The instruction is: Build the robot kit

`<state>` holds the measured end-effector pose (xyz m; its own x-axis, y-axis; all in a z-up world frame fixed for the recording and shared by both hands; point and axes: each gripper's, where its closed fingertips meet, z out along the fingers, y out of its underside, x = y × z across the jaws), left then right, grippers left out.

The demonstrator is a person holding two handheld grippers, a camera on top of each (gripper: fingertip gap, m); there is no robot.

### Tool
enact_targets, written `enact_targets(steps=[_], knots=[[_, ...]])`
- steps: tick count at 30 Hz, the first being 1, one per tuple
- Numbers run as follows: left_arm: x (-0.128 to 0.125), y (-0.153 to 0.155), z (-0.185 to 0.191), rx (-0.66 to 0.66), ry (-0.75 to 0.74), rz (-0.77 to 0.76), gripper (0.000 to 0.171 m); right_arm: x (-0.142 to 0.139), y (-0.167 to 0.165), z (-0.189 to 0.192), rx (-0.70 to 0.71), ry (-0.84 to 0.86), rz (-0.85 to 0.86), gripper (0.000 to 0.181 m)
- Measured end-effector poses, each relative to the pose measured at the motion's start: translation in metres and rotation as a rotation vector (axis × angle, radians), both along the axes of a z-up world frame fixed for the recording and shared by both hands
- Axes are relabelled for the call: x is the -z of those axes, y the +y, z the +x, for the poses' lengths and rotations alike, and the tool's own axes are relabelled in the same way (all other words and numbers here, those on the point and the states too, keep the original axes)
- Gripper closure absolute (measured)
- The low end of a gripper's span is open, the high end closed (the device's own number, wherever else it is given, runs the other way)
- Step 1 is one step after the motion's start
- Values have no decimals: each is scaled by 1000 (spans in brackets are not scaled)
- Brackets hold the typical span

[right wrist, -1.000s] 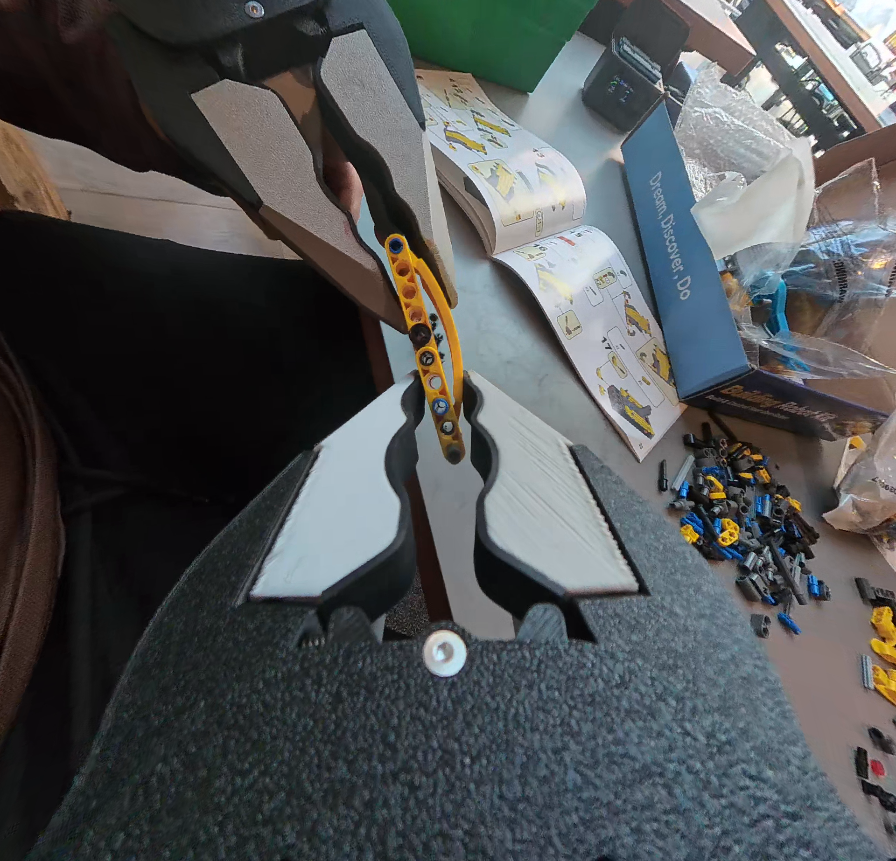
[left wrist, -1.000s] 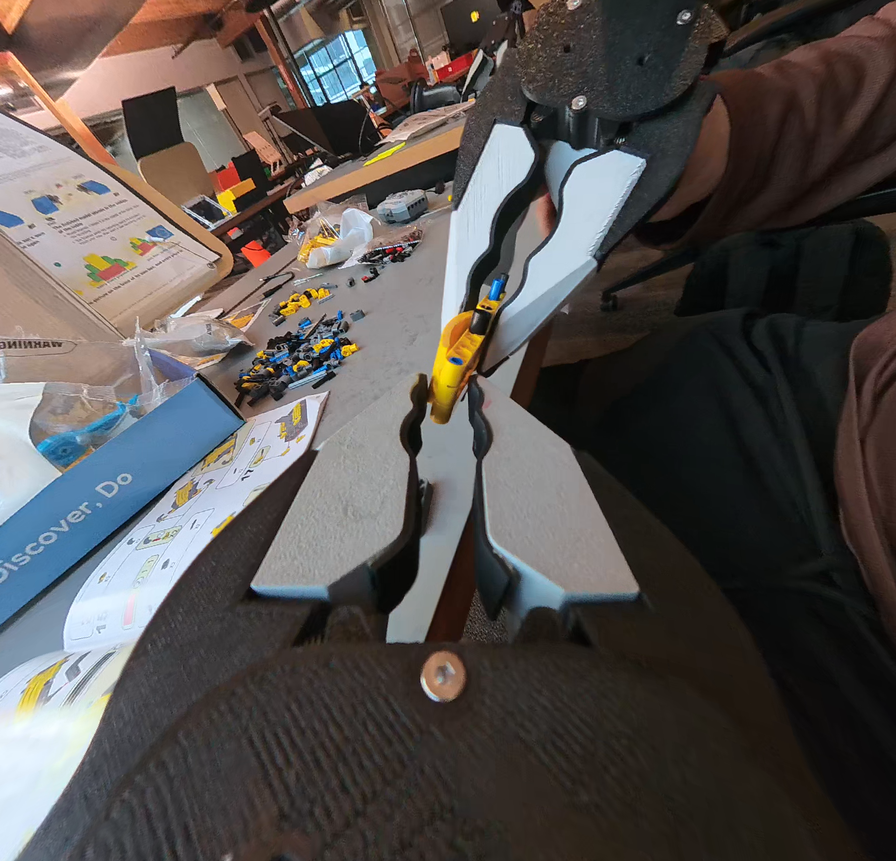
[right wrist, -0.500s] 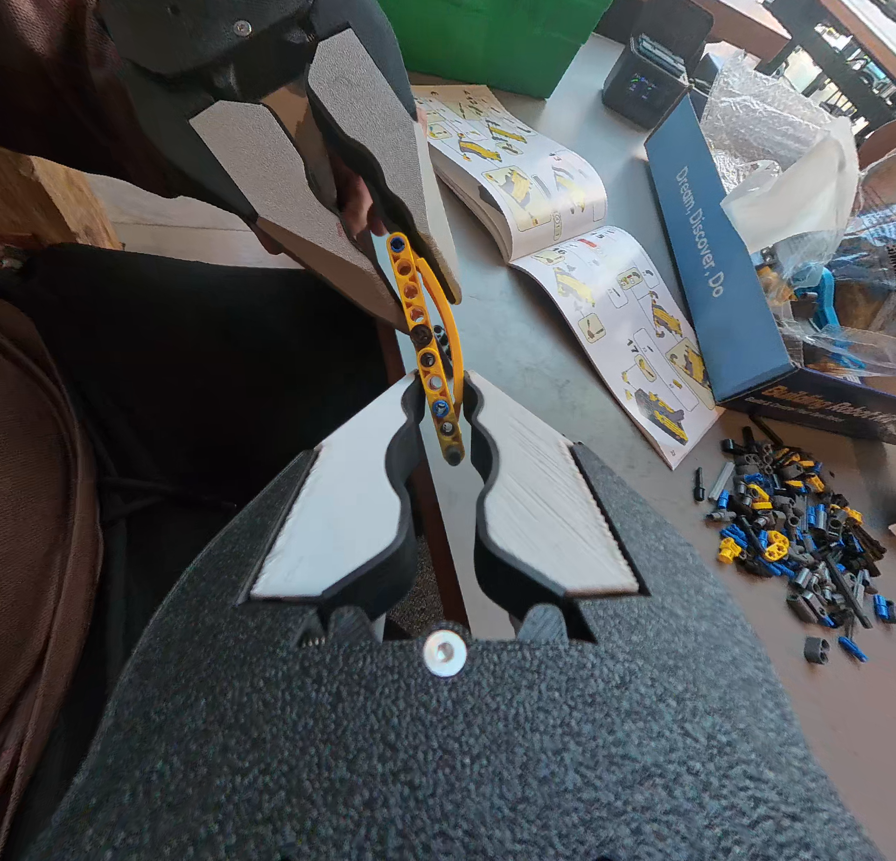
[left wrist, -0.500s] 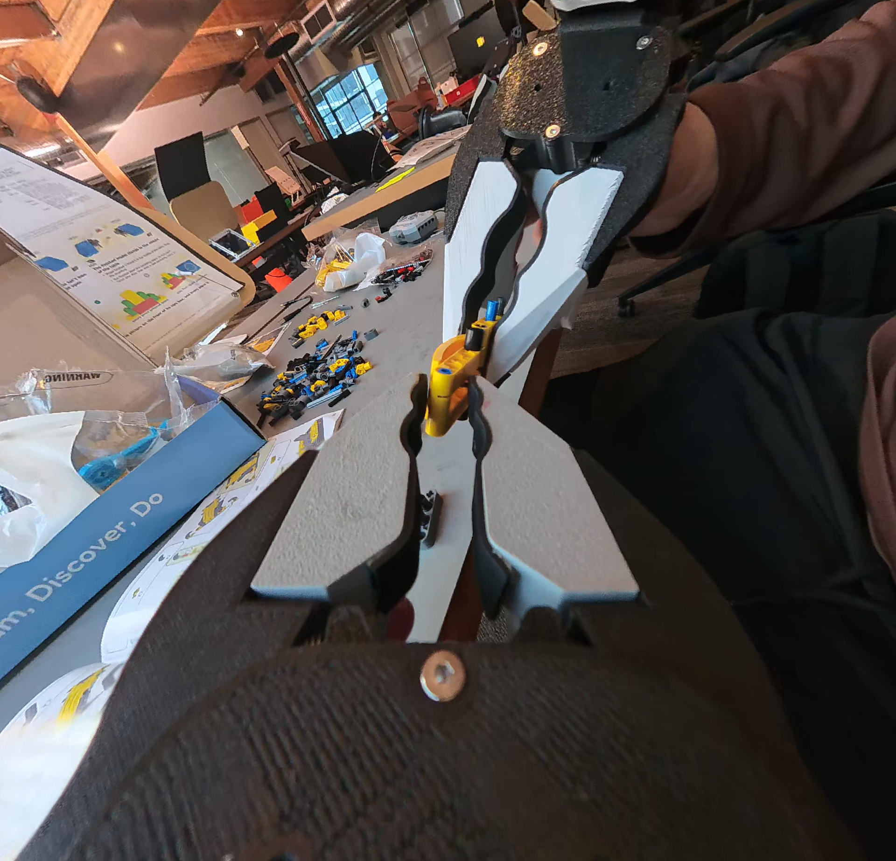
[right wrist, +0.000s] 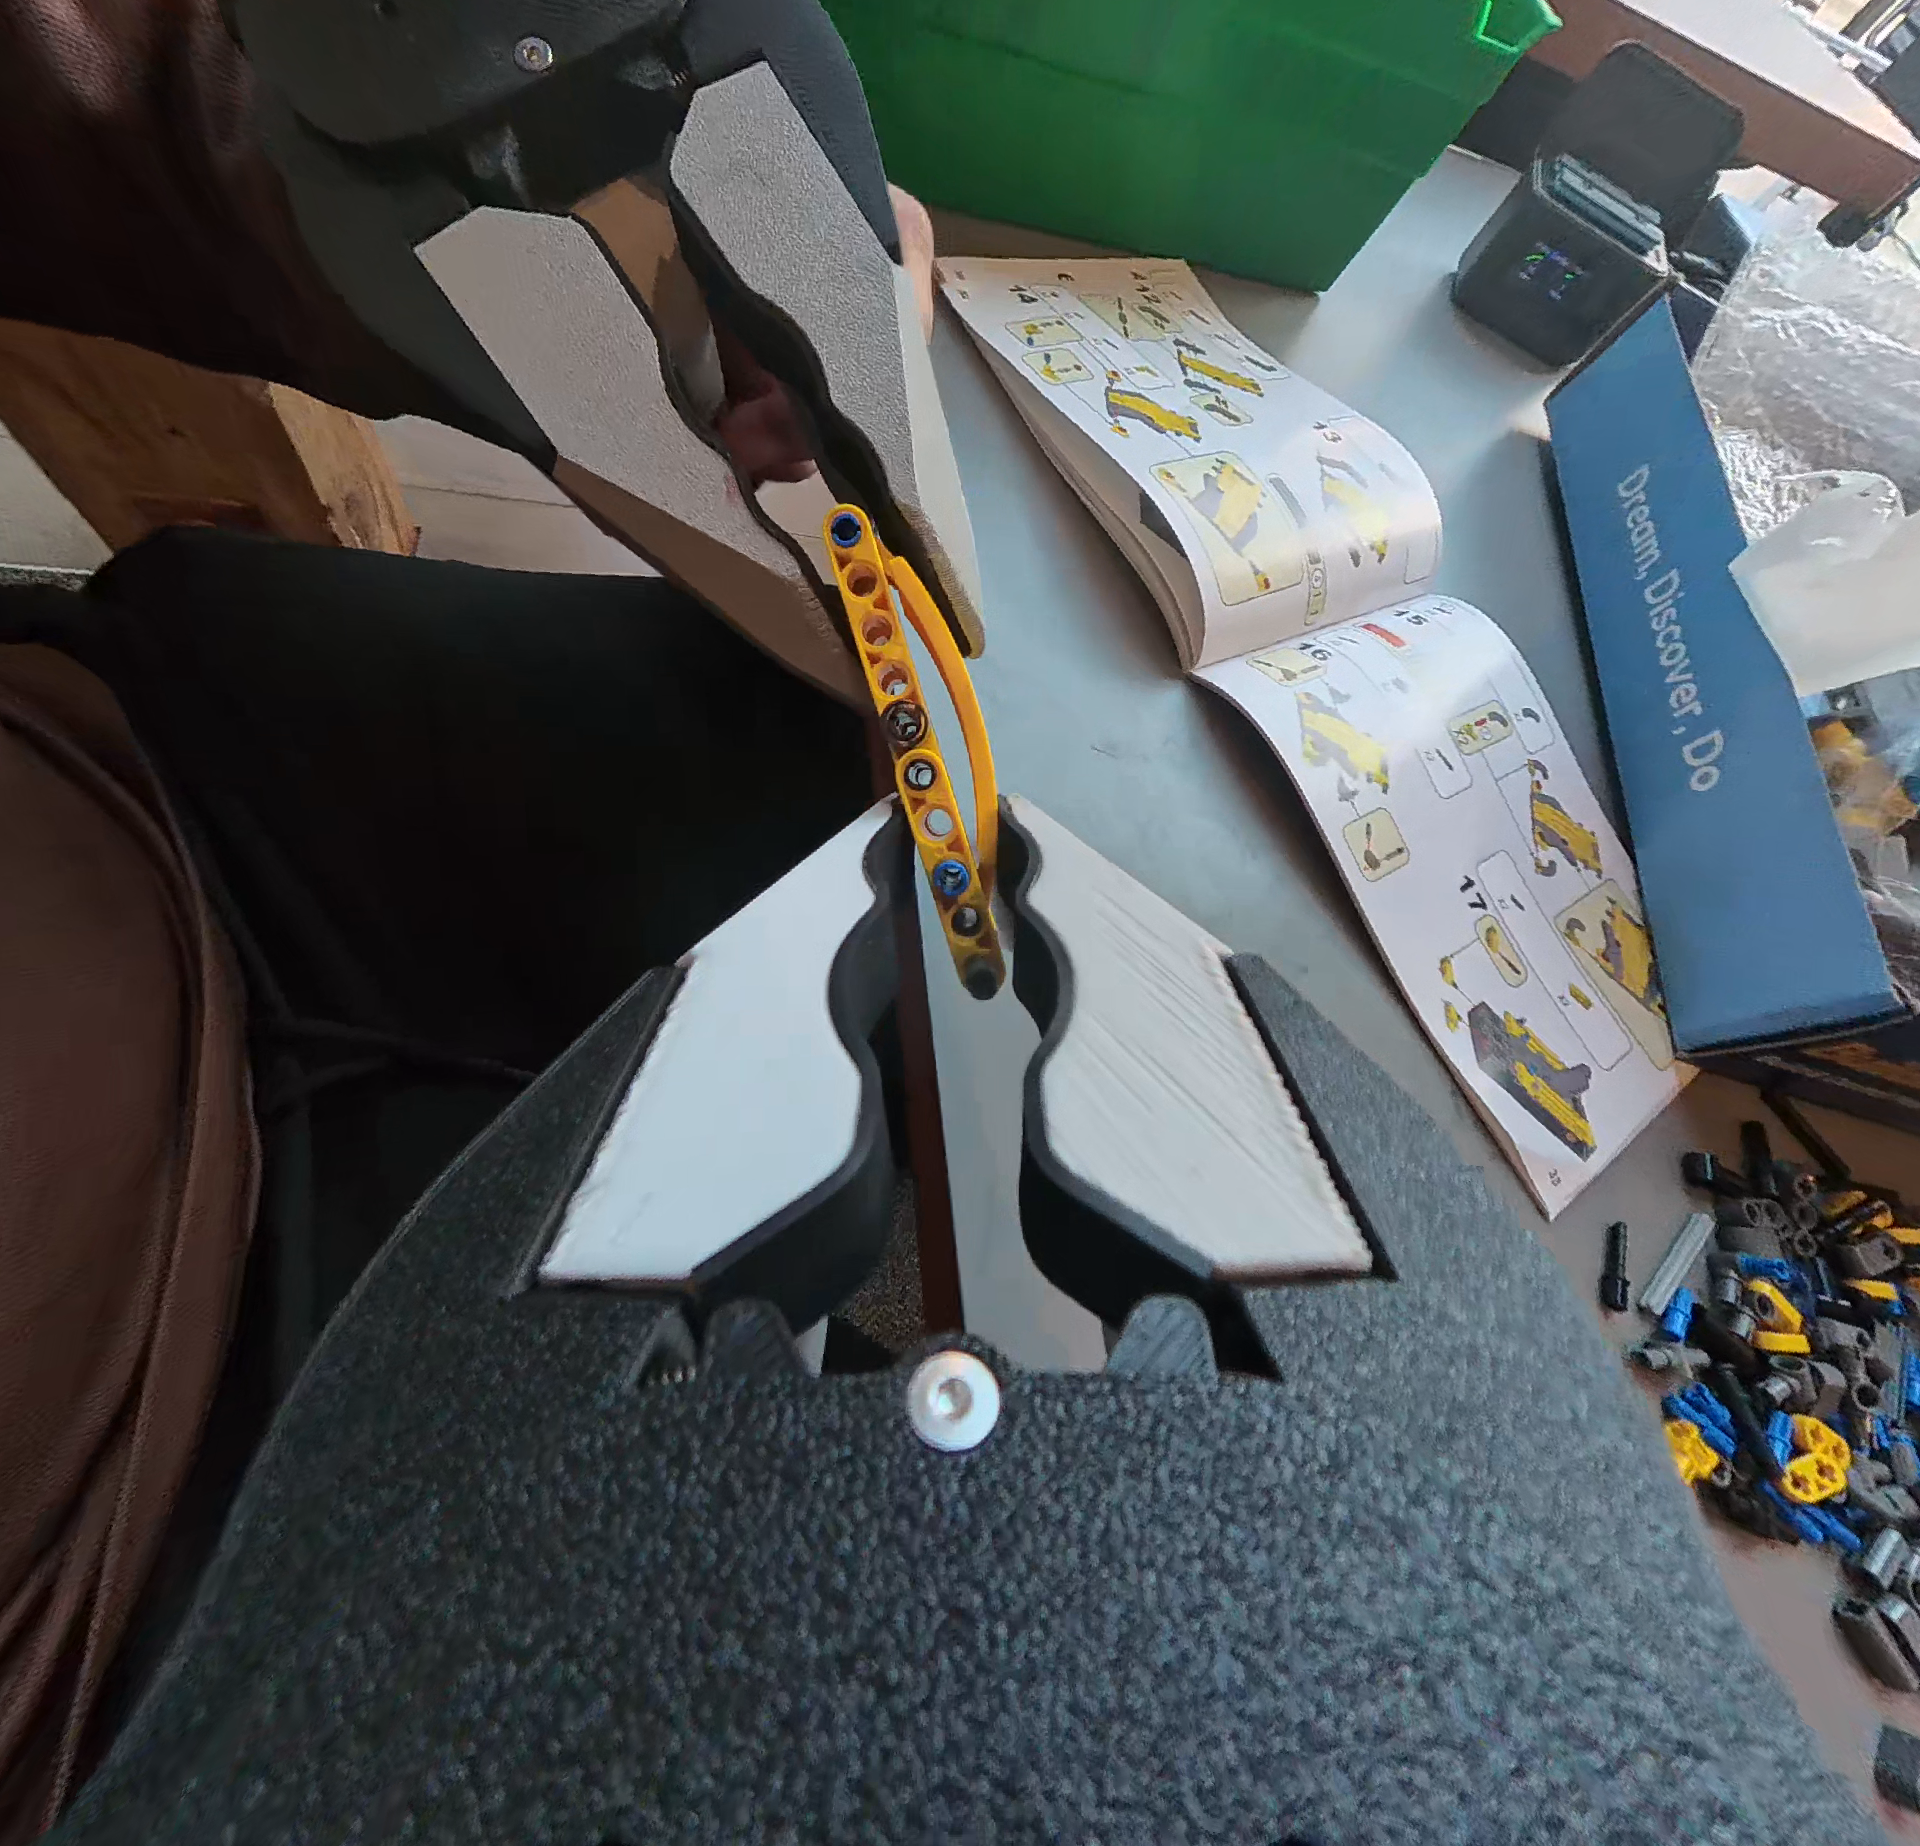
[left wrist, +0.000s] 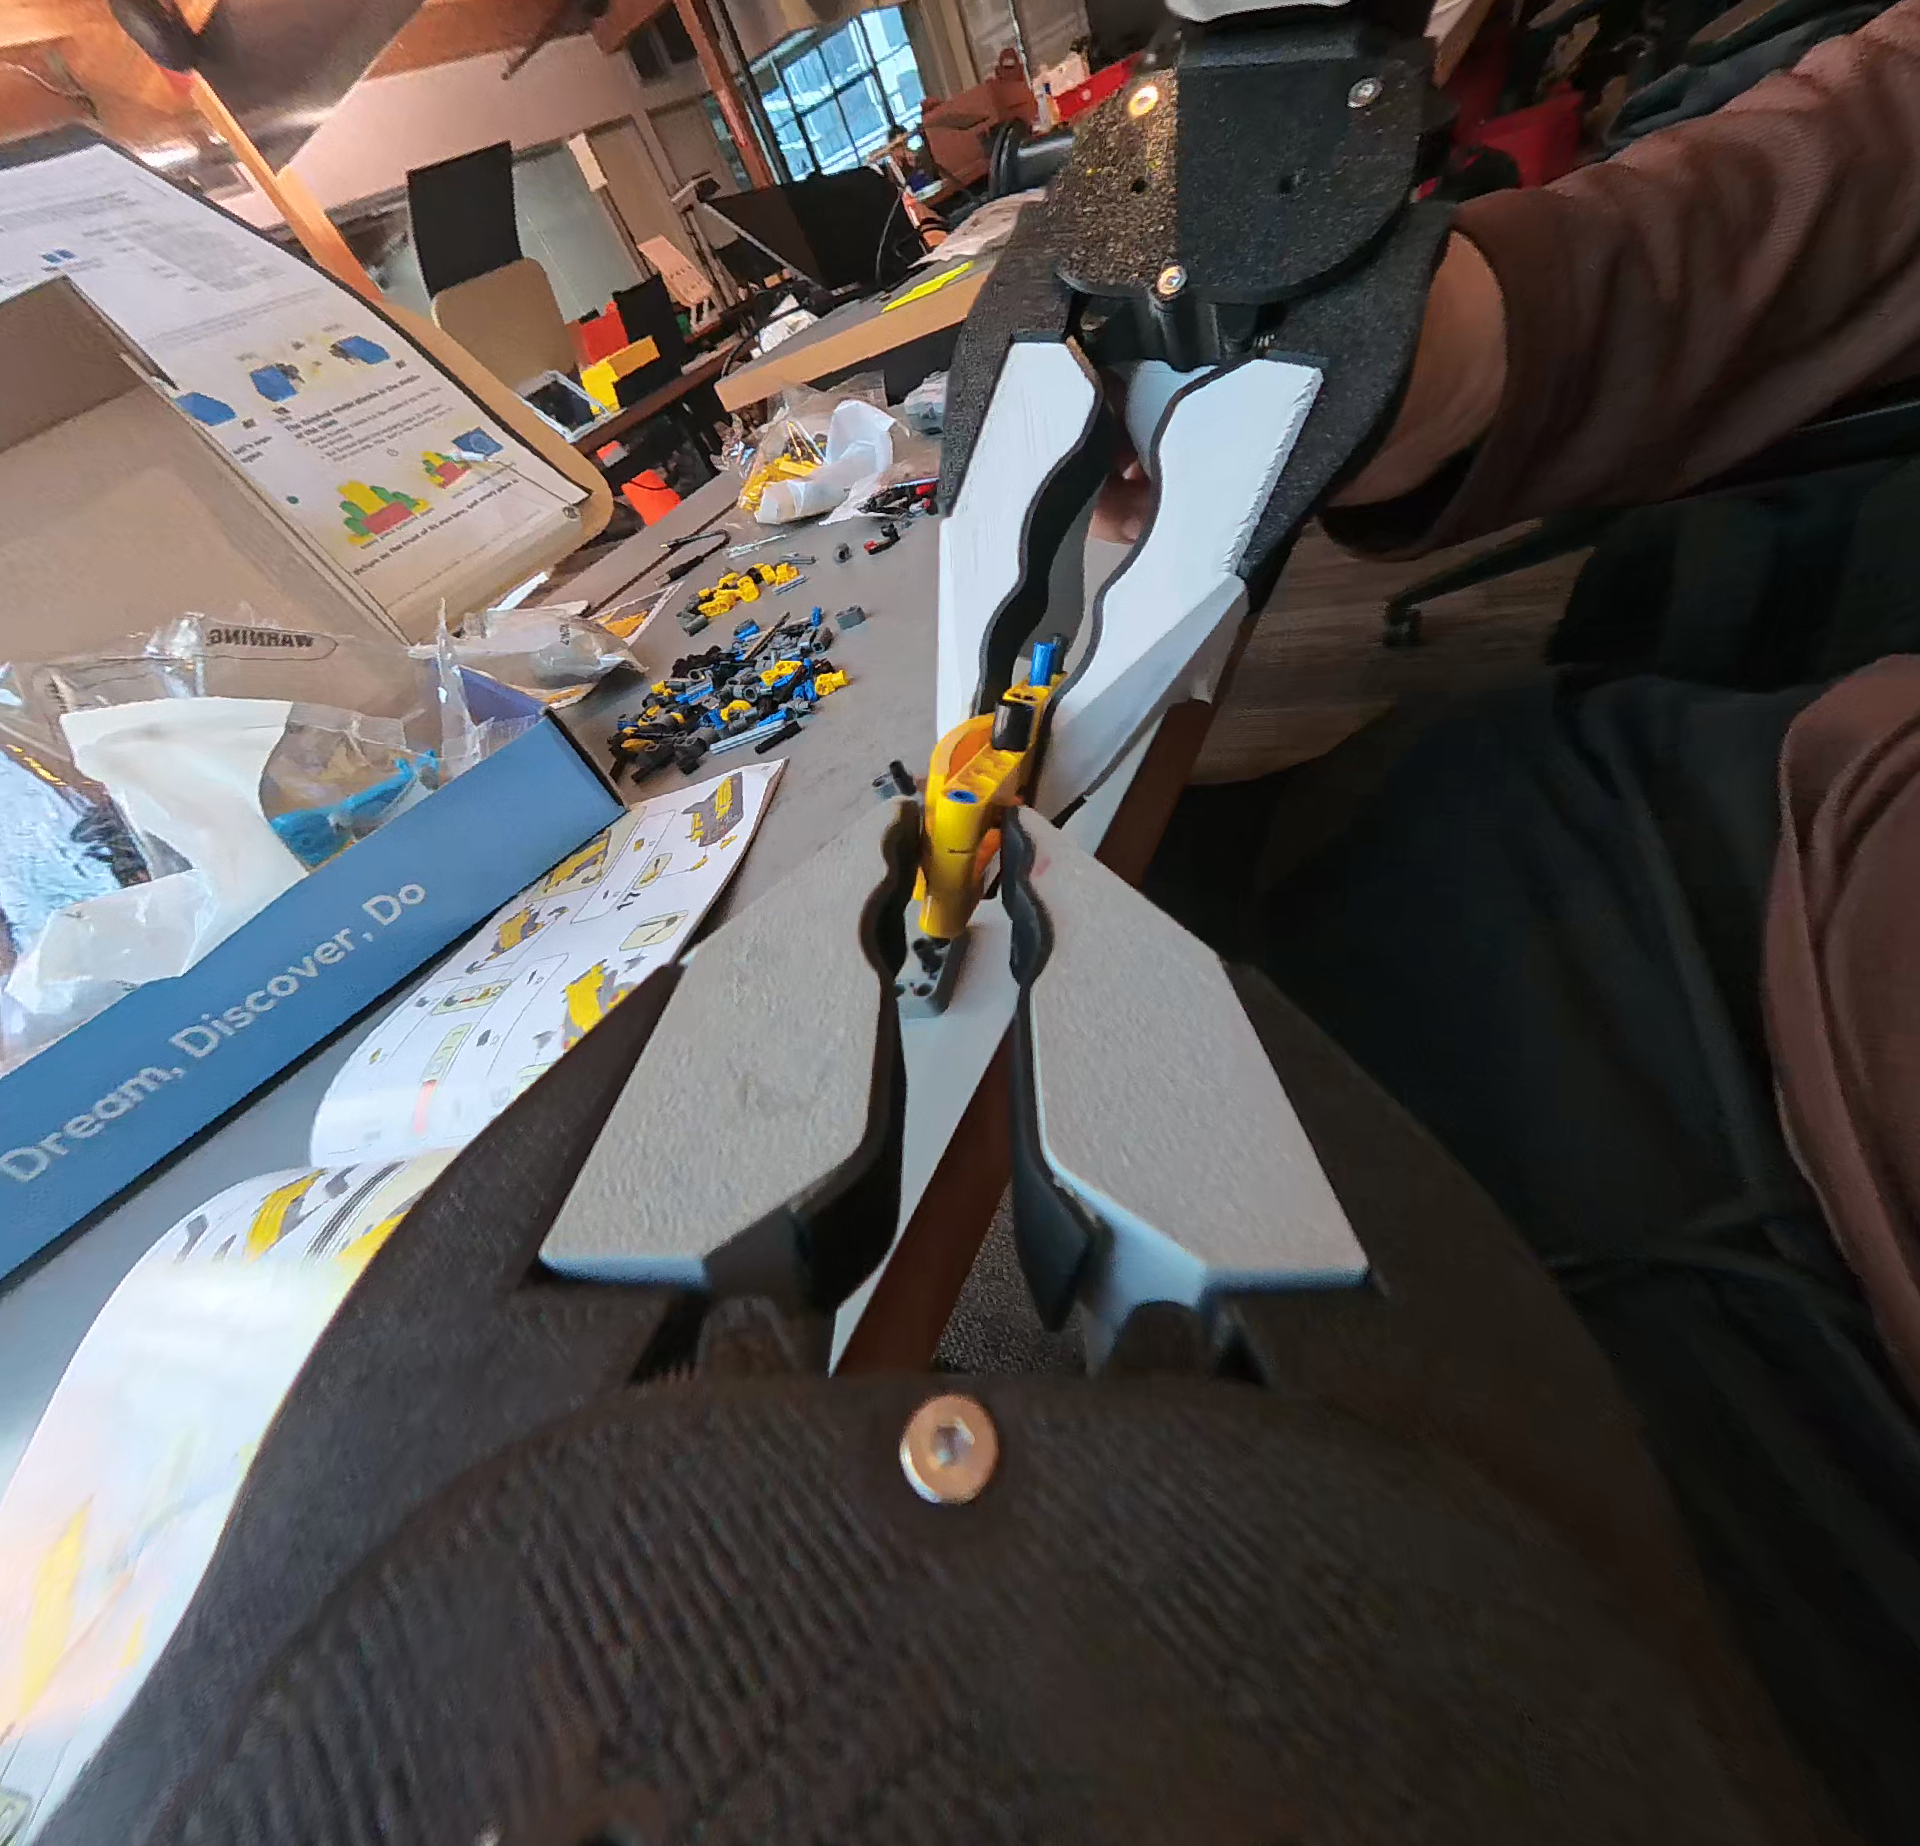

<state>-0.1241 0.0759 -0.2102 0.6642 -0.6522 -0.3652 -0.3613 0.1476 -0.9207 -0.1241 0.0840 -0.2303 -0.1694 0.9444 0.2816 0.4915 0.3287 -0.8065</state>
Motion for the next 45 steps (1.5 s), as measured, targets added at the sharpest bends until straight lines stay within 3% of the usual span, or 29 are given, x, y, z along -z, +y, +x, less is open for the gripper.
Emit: enact_targets(steps=[12,15,22,26,33,39,41,45], knots=[[1,-8,0,-11,-47,-43,157,3,-10,-8,-54,-20,32,167],[2,-9,-1,-10,48,-45,158,2,-10,-8,-39,-25,36,167],[-9,-7,-6,-39,115,43,158,-9,1,-5,-10,-2,25,166],[-4,5,-33,-167,177,63,159,-6,23,7,39,-12,-30,165],[-4,16,-72,-330,376,185,159,28,27,4,44,-127,-73,153],[14,21,-60,-300,506,206,158,44,33,-10,68,-193,-146,154],[21,24,-60,-302,550,223,159,47,29,-10,48,-218,-194,171],[30,32,-56,-294,590,251,159,47,17,-5,-15,-240,-274,175]])
